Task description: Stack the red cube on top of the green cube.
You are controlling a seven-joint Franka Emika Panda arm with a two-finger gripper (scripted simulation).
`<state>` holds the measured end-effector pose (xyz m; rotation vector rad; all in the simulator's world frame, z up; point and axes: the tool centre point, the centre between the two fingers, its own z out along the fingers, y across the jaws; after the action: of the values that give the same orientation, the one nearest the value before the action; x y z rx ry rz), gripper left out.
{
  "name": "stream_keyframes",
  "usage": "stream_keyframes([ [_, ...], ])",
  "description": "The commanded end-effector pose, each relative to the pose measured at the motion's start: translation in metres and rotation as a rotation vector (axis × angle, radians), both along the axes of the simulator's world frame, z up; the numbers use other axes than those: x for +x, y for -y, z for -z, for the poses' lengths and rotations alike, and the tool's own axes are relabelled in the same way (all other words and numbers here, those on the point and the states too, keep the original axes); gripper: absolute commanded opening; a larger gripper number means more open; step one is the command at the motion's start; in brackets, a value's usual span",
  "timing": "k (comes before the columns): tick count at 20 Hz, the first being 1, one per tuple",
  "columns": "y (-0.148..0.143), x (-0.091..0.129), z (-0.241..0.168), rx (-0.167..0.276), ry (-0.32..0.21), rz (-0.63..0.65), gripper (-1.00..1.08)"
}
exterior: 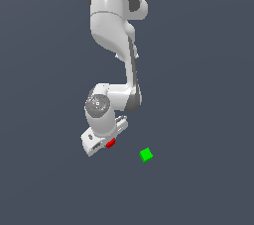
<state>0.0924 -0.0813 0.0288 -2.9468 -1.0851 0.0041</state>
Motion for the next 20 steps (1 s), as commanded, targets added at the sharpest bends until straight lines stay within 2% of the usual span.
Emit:
stream_keyframes([
  [1,0.000,0.000,-0.012,0.000,0.002,0.000,-1.00],
  [11,0.000,0.000,-0.079,-0.001,0.003,0.000,-1.00],
  [20,0.000,0.001,-0.090,-0.001,0.004,0.000,-1.00],
])
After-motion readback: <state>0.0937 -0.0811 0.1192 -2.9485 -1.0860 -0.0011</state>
